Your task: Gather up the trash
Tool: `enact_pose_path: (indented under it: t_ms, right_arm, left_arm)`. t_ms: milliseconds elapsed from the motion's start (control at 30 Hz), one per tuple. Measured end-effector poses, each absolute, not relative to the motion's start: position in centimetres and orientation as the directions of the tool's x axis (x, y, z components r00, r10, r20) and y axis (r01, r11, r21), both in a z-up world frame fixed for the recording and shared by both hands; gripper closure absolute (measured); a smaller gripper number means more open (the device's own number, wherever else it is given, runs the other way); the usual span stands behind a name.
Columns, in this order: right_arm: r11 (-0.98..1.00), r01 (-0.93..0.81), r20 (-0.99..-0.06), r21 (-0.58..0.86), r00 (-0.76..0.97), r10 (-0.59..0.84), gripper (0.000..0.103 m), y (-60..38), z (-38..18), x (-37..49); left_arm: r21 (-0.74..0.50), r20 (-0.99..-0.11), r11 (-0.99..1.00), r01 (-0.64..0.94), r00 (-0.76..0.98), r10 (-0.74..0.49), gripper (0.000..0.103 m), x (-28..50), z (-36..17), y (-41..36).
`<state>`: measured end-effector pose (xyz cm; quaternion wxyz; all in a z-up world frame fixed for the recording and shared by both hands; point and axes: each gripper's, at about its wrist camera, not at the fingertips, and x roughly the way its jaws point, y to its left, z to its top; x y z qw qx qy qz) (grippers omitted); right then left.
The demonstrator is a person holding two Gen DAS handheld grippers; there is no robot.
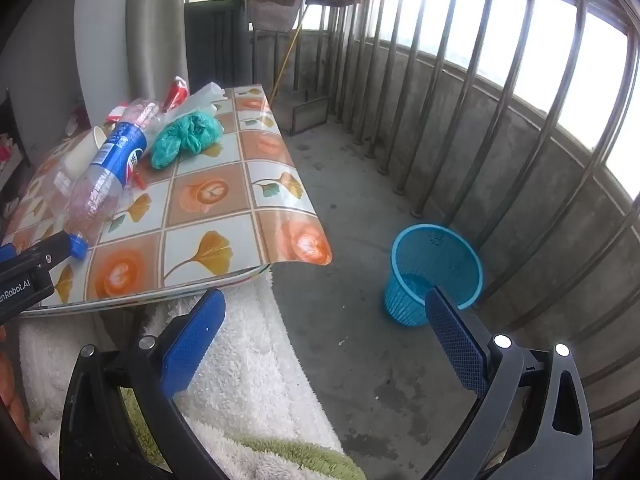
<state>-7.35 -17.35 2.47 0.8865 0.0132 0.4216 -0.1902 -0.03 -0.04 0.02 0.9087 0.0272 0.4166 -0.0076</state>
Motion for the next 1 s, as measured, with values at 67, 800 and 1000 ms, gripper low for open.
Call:
enact_pose_path:
  t_ms: [67, 800, 1000]
  right_arm:
    - [0.928, 0.348, -0.754, -0.135, 0.572, -0.324, 0.007, -17.4, 2.4, -7.4]
    - [0.931, 0.350, -0.761, -0.103, 0.575, -0.300, 0.007, -17.2, 2.7, -7.0]
    - [0.933, 0.347, -0.764, -0.098, 0.575, -0.294, 0.007, -17.2, 2.6, -7.0]
  left_arm:
    - [0.050, -0.756, 0.998, 0.034, 0.655, 0.016, 0.006, 0.0, 0.0, -0.1]
    - [0.039, -0.773, 0.999, -0.026, 0.633, 0.047, 0.006, 0.6, -0.3, 1.7]
    - [0.040, -0.775, 0.999, -0.026, 0.630, 0.048, 0.006, 0.5, -0.4, 1.7]
